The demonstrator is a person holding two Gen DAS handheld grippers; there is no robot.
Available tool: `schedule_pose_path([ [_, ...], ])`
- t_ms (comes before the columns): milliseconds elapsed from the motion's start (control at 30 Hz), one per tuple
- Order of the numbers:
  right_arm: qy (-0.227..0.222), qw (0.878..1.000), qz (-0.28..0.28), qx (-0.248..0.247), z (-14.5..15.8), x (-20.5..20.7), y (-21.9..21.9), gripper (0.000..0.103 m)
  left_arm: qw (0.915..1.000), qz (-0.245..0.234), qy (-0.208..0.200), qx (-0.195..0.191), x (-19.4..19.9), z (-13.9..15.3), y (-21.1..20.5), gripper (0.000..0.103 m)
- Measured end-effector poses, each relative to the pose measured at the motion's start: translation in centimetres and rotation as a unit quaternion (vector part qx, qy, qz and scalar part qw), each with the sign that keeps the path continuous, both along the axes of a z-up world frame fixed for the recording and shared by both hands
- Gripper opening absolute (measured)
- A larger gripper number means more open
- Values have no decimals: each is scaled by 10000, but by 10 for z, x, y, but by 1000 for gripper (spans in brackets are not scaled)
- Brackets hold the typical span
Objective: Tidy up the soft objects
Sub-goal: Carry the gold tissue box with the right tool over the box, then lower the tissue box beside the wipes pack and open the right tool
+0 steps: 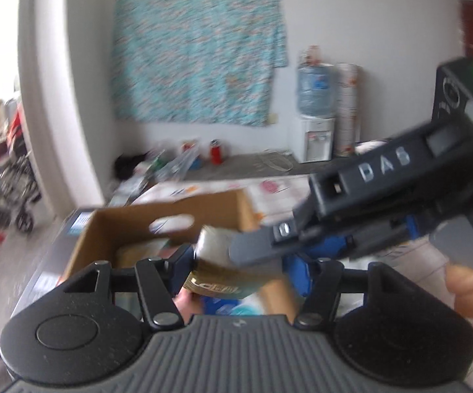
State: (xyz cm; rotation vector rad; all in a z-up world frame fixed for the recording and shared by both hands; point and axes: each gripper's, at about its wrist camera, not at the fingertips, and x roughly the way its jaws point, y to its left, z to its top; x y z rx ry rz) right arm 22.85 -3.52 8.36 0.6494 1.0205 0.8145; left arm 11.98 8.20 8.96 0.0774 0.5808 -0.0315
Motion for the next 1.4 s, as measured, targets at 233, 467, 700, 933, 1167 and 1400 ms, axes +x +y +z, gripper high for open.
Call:
schedule_pose_path([
  [233,704,9953,560,-369,-23,-7,60,42,9977,158,623,-236,-7,-22,41,62],
  [467,1300,9841,898,-807,-47,-12,81,49,9870,73,1374,-829,-14,-47,80,62],
  [700,1287,9809,856,-1178,-55,-9,81,55,9578,354,2211,-1802,-8,-85,111,60],
  [933,885,9850,668,-1326,-50,-2,81,57,9567,475,2141,-1915,-9,-86,120,60],
  [1167,631,9898,399,-1217,-43,-3,67,57,9559,484,1831,-2246,-16,-69,131,54],
  [1400,607,9915,206,-1136,-47,-6,58,57,9294,324,2292,-2875,-1,-90,125,42],
])
